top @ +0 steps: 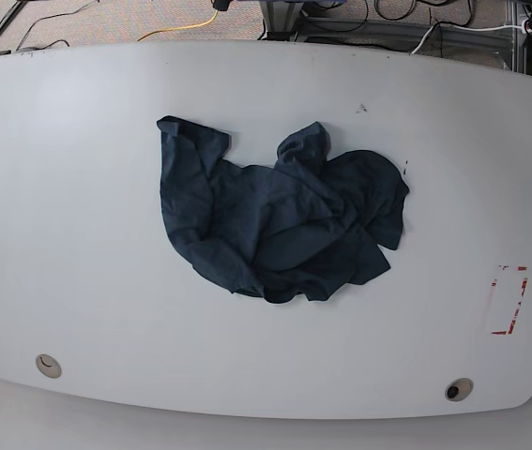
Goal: Layout the t-shirt on the table in an organized manner, then fold the t-shirt properly
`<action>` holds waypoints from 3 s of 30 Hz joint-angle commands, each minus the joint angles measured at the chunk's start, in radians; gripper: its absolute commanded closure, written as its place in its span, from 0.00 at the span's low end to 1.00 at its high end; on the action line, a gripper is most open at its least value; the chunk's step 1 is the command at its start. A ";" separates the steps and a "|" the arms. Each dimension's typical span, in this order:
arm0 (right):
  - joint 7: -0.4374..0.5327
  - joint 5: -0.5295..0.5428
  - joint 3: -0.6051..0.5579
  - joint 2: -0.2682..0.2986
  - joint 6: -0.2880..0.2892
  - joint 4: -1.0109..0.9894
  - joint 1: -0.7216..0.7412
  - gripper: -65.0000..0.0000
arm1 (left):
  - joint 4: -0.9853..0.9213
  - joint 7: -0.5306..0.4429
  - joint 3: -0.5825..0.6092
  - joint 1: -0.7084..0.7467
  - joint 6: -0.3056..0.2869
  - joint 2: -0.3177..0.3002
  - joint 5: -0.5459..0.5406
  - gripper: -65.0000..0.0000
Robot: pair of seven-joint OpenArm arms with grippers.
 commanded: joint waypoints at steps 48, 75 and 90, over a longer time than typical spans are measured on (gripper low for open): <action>0.008 0.002 0.008 -0.085 0.002 0.617 -0.272 1.00 | 0.555 -0.019 -0.125 0.189 -0.013 -0.027 -0.004 0.99; -0.033 0.002 0.002 0.012 0.004 0.623 0.074 0.99 | 0.598 -0.019 -0.125 -0.079 -0.013 -0.024 -0.003 0.98; -0.156 0.002 -0.073 0.023 0.005 0.639 0.235 0.63 | 0.615 0.082 -0.123 -0.216 -0.013 -0.024 -0.001 0.83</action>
